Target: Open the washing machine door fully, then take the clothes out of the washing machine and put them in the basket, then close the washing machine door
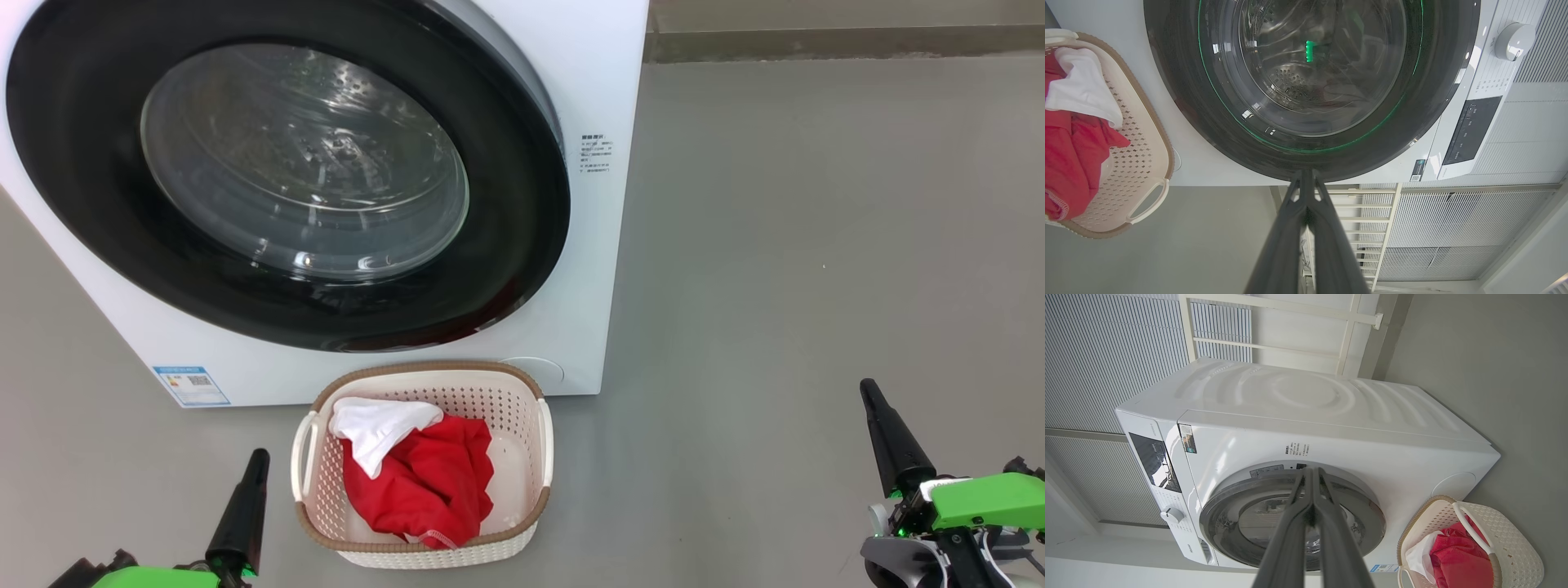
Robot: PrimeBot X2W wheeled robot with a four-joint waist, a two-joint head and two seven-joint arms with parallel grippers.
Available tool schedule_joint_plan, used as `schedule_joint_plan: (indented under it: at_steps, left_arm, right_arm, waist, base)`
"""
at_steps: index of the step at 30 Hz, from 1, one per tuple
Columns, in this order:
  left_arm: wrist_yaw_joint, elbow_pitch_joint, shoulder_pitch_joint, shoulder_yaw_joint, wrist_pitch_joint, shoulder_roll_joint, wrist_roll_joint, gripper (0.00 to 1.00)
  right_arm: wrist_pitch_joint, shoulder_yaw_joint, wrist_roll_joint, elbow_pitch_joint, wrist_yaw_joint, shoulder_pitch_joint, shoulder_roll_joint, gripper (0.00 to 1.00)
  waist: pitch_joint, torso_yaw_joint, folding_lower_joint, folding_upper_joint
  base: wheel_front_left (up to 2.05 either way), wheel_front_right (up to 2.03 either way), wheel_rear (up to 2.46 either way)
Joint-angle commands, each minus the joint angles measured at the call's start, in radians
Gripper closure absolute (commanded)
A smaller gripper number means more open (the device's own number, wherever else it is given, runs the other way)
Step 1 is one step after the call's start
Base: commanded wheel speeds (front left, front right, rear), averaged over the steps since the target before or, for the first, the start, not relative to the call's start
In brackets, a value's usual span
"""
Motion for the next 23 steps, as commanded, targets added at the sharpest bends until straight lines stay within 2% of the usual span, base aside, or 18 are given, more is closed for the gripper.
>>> schedule_joint_plan:
  at_steps: [1,23]
  left_arm:
    - [-0.007,-0.02,-0.04,0.037,0.005,0.009,0.008,1.0]
    - [-0.007,-0.02,-0.04,0.038,0.006,0.008,0.009,1.0]
  right_arm:
    - [0.005,0.014,-0.004,-0.025,-0.001,-0.042,-0.005,1.0]
    - [0.007,0.012,-0.006,-0.024,-0.001,-0.043,-0.003,1.0]
  waist:
    - [0.0,0.0,0.0,0.0]
    - [0.0,0.0,0.0,0.0]
  base:
    - [0.0,0.0,0.0]
    - [0.0,0.0,0.0]
